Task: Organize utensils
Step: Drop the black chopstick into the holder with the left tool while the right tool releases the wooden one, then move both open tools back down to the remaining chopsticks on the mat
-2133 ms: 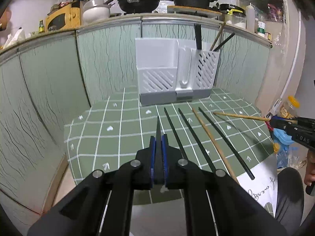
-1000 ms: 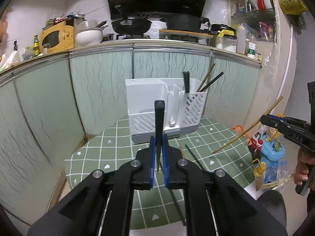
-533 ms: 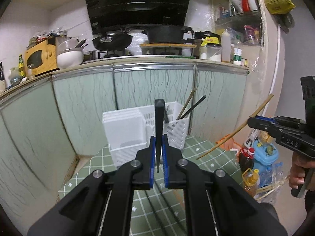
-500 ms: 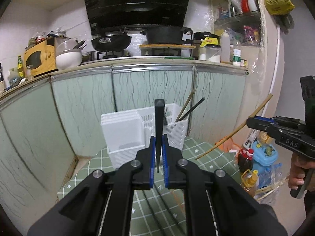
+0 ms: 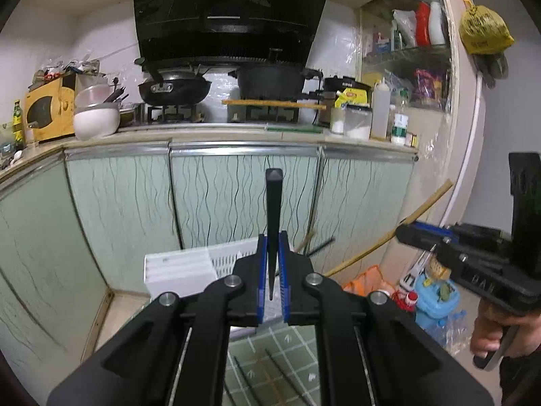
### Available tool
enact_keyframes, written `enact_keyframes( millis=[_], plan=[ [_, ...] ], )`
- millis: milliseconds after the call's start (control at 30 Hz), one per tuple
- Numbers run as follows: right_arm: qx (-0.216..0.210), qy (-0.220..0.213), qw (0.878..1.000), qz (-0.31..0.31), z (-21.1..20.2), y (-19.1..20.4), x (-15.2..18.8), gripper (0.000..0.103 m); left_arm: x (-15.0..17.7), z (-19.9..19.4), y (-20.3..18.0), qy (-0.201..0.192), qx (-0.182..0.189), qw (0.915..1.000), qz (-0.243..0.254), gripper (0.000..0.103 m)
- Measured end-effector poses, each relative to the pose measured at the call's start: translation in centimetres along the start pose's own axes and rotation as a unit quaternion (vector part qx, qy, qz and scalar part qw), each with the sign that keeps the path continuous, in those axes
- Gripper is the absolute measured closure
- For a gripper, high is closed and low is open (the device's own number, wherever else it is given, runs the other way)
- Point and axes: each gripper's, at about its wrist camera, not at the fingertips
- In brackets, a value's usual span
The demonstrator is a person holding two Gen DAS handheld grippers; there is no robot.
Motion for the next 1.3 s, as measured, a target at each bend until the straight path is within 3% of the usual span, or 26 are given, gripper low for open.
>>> enact_keyframes(
  millis=[300, 700, 733, 767, 833, 867, 900, 1000, 1300],
  plan=[
    [-0.003, 0.005, 1.0, -0.012, 3.8, 0.3, -3.0, 0.097, -2.9, 3.4, 0.6, 0.0, -0.003, 1.0, 0.003, 0.095],
    [-0.002, 0.052, 0.999, -0.009, 10.6, -1.1, -3.9, 0.097, -1.3, 9.4, 2.8, 0.045, 0.005, 0.9989, -0.004, 0.095],
    [0.009, 0.055, 0.998, -0.01, 11.2, -1.3, -3.8, 0.093, -1.1, 9.7, 3.0, 0.048, 0.006, 0.9988, -0.003, 0.093],
    [0.014, 0.058, 0.998, -0.01, 11.6, -1.5, -3.7, 0.087, -0.9, 10.0, 3.2, 0.05, 0.008, 0.9987, -0.003, 0.085],
    [0.021, 0.051, 0.998, -0.009, 11.4, -2.0, -3.2, 0.04, -0.3, 9.8, 3.5, 0.039, -0.012, 0.9992, 0.003, 0.015],
    [0.029, 0.044, 0.999, -0.01, 11.1, -2.0, -3.0, 0.031, 0.0, 9.3, 3.6, 0.024, -0.03, 0.9993, 0.005, 0.007],
    [0.035, 0.039, 0.999, -0.011, 10.7, -2.2, -2.8, 0.024, 0.3, 8.4, 3.8, 0.002, -0.039, 0.9992, 0.008, 0.007],
    [0.055, 0.043, 0.997, -0.014, 9.9, -2.7, -1.9, 0.008, 0.7, 7.2, 4.5, 0.003, -0.043, 0.9991, 0.005, 0.006],
    [0.058, 0.052, 0.997, -0.016, 6.4, -2.5, 1.7, 0.008, 3.2, 3.2, 5.4, 0.015, -0.062, 0.998, 0.002, 0.004]
  ],
)
Point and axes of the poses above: each gripper's, at about its wrist camera, not at the fingertips, and z roughly the way its jaws point, y to its left, x to its underside, and after that the axes turned 3 degrees about y, right-handed
